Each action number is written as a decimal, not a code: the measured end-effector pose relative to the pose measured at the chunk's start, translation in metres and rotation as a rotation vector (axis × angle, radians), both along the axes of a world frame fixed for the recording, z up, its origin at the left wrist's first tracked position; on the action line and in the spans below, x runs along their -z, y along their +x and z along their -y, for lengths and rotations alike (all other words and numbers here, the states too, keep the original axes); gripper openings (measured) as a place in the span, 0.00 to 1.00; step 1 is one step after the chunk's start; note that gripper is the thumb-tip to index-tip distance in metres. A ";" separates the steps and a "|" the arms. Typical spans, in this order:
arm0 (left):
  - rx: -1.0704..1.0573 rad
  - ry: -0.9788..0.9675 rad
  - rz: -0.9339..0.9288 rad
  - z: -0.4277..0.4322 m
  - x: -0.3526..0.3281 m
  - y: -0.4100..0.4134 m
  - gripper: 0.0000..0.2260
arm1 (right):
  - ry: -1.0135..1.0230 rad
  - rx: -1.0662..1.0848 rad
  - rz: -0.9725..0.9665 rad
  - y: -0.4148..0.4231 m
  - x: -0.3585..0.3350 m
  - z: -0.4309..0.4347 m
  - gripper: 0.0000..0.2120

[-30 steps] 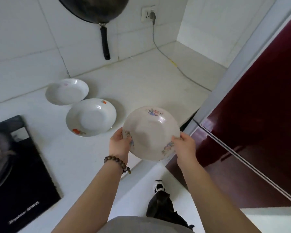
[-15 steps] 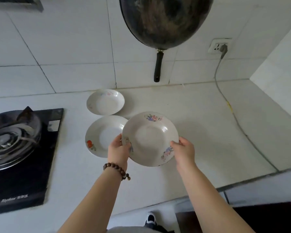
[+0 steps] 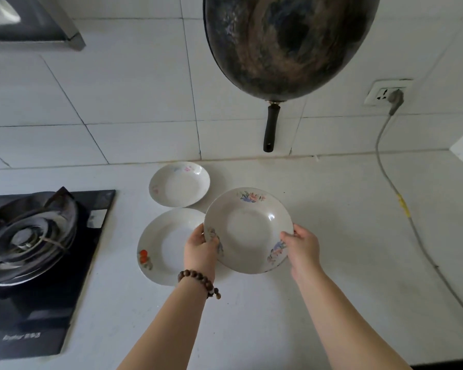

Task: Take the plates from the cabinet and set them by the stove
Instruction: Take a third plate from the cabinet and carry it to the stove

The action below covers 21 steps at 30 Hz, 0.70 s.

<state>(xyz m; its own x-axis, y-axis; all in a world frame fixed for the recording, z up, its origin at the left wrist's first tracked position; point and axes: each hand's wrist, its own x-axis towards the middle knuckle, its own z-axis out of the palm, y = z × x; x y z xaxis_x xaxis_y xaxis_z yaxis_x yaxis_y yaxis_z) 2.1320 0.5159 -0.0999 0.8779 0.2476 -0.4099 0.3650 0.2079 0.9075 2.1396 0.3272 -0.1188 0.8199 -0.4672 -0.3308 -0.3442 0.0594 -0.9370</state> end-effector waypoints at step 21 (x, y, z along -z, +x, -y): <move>0.055 0.123 -0.109 0.049 0.041 0.172 0.21 | -0.175 0.022 -0.122 0.162 0.032 0.045 0.08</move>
